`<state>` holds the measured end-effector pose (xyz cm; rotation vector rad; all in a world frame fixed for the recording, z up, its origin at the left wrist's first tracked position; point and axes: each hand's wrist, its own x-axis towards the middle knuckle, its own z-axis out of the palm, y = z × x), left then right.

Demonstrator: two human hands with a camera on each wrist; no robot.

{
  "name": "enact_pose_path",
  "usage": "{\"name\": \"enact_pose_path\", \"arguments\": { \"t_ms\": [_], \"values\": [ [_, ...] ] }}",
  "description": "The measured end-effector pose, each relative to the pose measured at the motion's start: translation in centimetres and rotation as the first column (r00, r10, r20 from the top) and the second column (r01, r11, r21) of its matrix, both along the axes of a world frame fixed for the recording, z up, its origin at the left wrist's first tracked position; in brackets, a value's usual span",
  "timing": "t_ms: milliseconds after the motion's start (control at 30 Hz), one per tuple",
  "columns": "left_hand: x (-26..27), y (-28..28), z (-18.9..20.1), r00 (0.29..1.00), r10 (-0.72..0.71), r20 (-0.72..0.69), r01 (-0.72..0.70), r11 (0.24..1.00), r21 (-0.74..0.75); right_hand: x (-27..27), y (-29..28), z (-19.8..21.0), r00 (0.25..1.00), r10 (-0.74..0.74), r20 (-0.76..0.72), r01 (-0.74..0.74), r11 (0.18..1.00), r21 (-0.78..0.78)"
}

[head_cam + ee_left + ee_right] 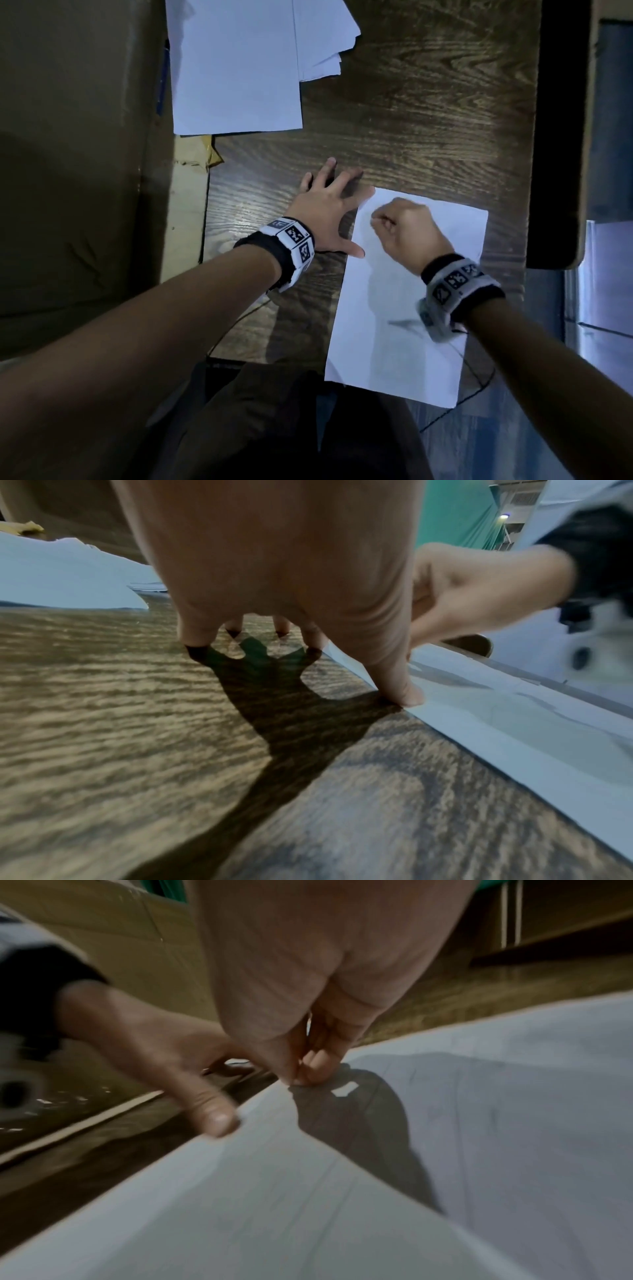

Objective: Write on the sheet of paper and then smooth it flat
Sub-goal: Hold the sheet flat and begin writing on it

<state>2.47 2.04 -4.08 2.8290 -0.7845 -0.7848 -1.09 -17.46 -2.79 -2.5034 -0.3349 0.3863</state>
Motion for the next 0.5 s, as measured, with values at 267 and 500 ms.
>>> {"name": "enact_pose_path", "arguments": {
  "t_ms": [267, 500],
  "values": [
    [-0.1, -0.1, -0.1, 1.000, -0.010, 0.017, 0.010, 1.000, 0.006, -1.7, 0.5, -0.3, 1.000, 0.006, 0.000, -0.006, 0.999, 0.039],
    [-0.1, 0.0, 0.0, 1.000, 0.007, 0.020, -0.006, 1.000, -0.027, 0.4, 2.1, -1.0, 0.987, -0.149, 0.062, 0.147, 0.988, 0.034]
  ]
}}
